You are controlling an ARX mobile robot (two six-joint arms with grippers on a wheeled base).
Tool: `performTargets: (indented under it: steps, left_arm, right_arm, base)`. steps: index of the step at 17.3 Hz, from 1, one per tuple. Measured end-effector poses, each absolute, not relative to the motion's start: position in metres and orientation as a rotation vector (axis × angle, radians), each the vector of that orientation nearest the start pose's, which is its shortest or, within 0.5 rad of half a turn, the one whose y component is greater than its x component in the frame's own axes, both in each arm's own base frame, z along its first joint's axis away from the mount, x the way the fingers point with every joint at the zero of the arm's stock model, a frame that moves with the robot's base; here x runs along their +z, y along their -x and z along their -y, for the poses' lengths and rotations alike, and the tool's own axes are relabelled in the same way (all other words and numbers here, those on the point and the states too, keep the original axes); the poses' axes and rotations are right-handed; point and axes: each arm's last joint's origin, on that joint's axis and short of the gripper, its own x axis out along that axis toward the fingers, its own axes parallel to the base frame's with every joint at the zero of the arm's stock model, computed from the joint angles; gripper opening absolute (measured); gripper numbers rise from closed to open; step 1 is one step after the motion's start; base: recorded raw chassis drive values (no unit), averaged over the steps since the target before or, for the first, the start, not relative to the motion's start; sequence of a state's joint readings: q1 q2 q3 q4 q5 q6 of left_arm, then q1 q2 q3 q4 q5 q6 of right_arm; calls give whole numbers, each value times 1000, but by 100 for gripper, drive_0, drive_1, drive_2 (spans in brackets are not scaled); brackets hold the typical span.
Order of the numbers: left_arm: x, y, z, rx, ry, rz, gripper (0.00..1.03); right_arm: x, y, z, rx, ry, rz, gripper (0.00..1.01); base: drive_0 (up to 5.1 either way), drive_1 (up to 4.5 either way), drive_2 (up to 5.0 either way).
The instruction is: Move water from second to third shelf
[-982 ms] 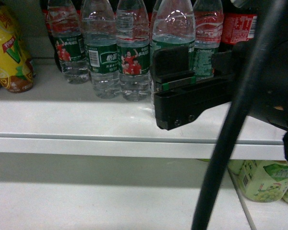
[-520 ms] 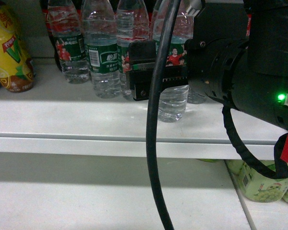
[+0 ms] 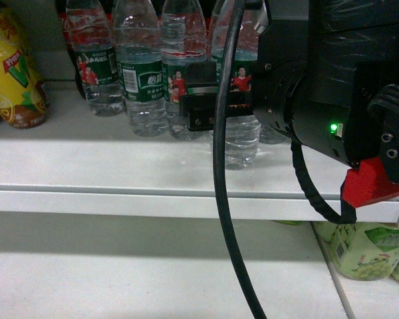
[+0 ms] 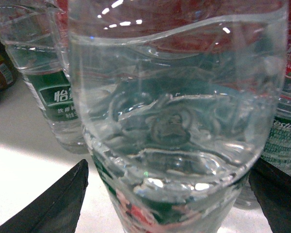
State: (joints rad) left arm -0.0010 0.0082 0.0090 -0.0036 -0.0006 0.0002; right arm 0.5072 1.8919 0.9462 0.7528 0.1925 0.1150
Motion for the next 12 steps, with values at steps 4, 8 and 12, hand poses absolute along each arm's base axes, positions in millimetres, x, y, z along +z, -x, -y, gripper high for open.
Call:
performTargets:
  steps: [4,8,12]
  left_arm:
    - [166,-98,0,0,0,-3,98]
    - [166,-98,0,0,0,-3,98]
    - [166,-98,0,0,0,-3,98]
  right_arm:
    - [171,-356,-188,263,-51,-211,98]
    - [172,-361,-191,244,-66,-226,97]
    - [173,-361,-191,240,-79,-220,58]
  base:
    - [0,0,0]
    - [0,0,0]
    - [0,0,0]
